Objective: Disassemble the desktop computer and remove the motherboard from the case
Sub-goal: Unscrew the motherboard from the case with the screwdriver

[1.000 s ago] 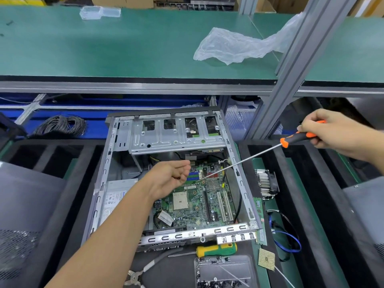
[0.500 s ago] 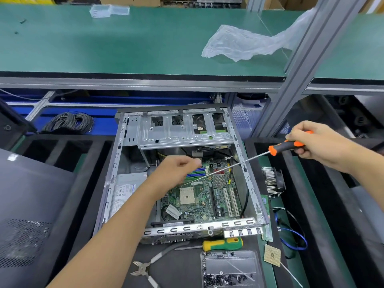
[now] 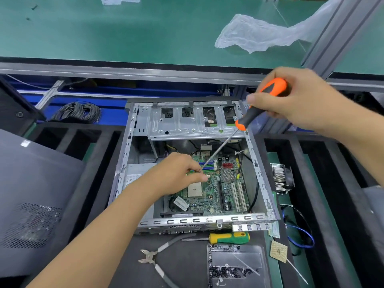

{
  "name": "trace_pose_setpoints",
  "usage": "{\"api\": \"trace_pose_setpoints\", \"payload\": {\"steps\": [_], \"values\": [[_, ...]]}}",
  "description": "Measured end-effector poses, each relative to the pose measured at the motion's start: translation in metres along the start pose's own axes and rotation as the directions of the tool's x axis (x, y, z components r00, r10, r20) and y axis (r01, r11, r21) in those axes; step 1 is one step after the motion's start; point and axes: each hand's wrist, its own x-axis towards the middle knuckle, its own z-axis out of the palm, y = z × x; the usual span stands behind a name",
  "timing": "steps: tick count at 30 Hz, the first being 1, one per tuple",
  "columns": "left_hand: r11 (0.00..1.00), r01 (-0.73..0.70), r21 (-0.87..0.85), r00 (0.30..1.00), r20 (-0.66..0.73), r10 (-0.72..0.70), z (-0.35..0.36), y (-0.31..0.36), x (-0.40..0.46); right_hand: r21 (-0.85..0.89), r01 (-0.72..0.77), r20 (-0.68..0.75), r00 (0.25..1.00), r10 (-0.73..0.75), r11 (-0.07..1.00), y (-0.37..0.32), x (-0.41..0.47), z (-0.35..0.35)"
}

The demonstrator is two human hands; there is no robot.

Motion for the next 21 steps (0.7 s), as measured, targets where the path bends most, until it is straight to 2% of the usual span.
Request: {"api": "trace_pose_setpoints", "payload": {"steps": [4,9,14,21], "values": [[0.999,0.007,0.034,0.997,0.080,-0.010,-0.010,-0.007,-0.015,0.013,0.167,0.028,0.986,-0.167,0.986,-0.045,0.003,0.023],[0.986,0.050,0.158,0.997,0.052,-0.059,-0.016,-0.020,-0.027,0.013,0.347,0.081,0.935,-0.346,0.938,-0.073,-0.001,0.058],[0.984,0.067,0.168,0.998,-0.007,-0.066,-0.018,-0.028,-0.041,-0.004,0.436,0.122,0.893,-0.432,0.900,-0.080,-0.001,0.079],[0.990,0.014,0.139,0.998,-0.056,-0.006,-0.027,-0.030,-0.054,-0.030,0.508,0.066,0.861,-0.505,0.861,-0.087,0.008,0.078]]}}
